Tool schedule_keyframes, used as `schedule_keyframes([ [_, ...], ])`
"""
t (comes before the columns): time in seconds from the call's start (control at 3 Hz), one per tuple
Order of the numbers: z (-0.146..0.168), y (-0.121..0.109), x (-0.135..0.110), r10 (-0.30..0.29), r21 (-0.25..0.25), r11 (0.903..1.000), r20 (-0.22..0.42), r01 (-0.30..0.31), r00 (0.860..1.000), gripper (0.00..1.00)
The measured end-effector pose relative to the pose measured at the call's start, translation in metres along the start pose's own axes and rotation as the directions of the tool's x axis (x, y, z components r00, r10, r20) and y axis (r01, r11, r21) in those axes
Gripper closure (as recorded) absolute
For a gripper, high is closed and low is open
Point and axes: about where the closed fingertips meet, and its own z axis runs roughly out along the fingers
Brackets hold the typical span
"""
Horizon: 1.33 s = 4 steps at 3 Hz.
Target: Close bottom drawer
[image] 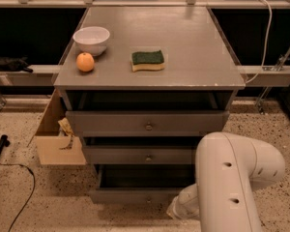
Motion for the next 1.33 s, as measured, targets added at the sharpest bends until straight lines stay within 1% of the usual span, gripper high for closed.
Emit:
schedule_keyframes([
  [0.33, 0.010, -0.005, -0.006, -0.024, -0.041, 0.9989, 0.020, 0.025, 1.000, 1.00],
  [0.67, 0.010, -0.005, -0.006, -0.023, -0.040, 0.9989, 0.020, 0.024, 1.000, 1.00],
  [1.0, 0.011, -0.021, -0.005, 0.001, -0.029, 0.9996, 0.066, 0.001, 0.998, 1.00],
  [1.33, 0.000, -0.073, -0.011, 0.032, 0.053, 0.9978, 0.141, -0.039, 0.990, 1.00],
])
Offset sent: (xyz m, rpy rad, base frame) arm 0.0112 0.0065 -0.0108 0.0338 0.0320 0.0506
